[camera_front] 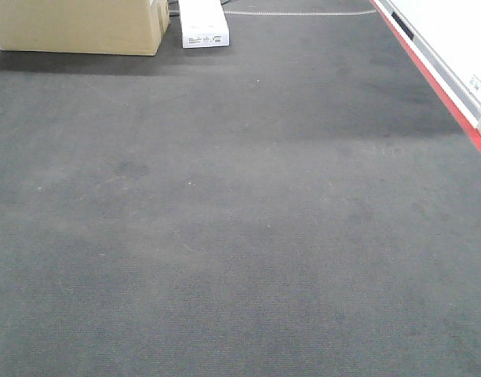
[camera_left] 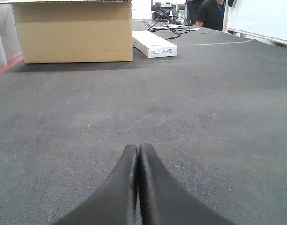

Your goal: Pour parts from conveyor to right shelf

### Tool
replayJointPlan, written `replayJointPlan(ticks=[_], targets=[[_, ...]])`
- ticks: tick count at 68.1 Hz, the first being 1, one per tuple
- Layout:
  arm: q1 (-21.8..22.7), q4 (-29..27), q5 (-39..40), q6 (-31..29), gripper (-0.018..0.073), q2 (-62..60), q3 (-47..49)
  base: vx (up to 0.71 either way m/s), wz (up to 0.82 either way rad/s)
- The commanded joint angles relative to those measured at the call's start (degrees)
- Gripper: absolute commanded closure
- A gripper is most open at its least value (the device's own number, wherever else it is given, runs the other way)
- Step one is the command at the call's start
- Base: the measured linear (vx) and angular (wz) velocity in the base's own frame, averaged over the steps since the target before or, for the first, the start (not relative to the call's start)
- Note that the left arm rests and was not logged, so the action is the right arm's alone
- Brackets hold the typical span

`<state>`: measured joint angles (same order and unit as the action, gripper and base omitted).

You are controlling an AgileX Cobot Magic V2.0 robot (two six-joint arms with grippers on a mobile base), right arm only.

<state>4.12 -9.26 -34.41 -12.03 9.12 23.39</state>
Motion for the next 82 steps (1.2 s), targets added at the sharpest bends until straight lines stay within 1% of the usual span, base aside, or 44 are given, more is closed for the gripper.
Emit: replayJointPlan(ticks=[1,11,82], targets=[[-1.42,0.49,4.21,-1.58,0.0566,0.07,1.54,0.0,0.0],[-2.56,1.26,3.83,-1.52,0.0566,0.07,1.54,0.0,0.0],[-2.54,1.14,3.63,-1.52,0.0565,0.07,1.54,0.0,0.0]])
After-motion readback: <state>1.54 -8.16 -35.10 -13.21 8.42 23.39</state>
